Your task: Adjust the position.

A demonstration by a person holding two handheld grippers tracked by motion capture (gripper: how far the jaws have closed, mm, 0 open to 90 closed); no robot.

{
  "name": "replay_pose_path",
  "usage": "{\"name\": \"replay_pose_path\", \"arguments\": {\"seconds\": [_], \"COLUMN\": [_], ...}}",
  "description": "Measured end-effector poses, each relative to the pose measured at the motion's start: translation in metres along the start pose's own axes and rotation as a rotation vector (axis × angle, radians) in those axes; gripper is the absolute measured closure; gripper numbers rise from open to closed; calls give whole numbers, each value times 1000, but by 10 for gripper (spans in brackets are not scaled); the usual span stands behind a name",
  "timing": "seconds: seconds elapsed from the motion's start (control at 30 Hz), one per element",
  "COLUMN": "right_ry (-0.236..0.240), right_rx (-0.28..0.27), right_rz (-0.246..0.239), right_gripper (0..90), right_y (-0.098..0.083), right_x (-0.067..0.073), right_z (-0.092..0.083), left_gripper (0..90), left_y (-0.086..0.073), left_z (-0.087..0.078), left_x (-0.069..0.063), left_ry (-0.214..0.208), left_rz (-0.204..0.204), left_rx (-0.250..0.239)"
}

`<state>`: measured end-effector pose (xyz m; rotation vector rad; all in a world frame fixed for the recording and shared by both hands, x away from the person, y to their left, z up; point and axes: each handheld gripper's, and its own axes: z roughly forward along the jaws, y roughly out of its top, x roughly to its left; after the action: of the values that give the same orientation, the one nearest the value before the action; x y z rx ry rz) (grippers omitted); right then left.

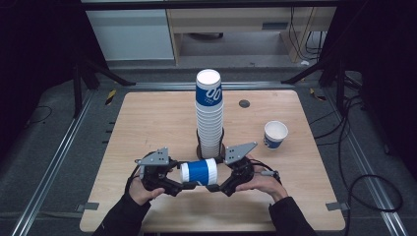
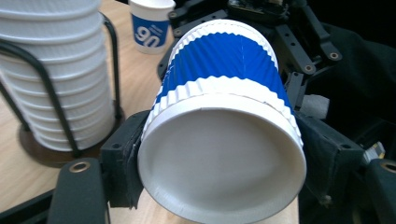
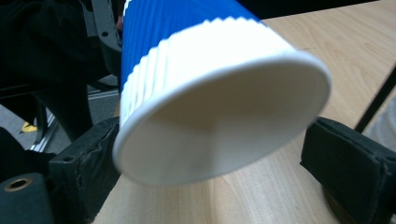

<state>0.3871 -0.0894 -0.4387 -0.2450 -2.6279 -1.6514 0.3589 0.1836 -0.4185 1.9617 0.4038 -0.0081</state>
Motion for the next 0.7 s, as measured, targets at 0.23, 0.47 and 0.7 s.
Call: {"name": "replay_pose_path", "arguments": {"seconds": [0.23, 0.47, 0.7], "right_ry": [57, 70, 69], "right_rx": [-10, -1, 2], "right_rz": [5, 5, 8], "right_gripper": [121, 144, 158], "right_y": [0, -1, -1], "right_x": [3, 3, 2], "right_z": [3, 4, 0], "left_gripper": [257, 256, 222], "left_y": [0, -1, 1], "left_z": [4, 5, 2], "left_x": [-3, -3, -2], "left_ry": [-33, -36, -15], "left_rz": [14, 12, 10], "left_rx": [19, 26, 16]}}
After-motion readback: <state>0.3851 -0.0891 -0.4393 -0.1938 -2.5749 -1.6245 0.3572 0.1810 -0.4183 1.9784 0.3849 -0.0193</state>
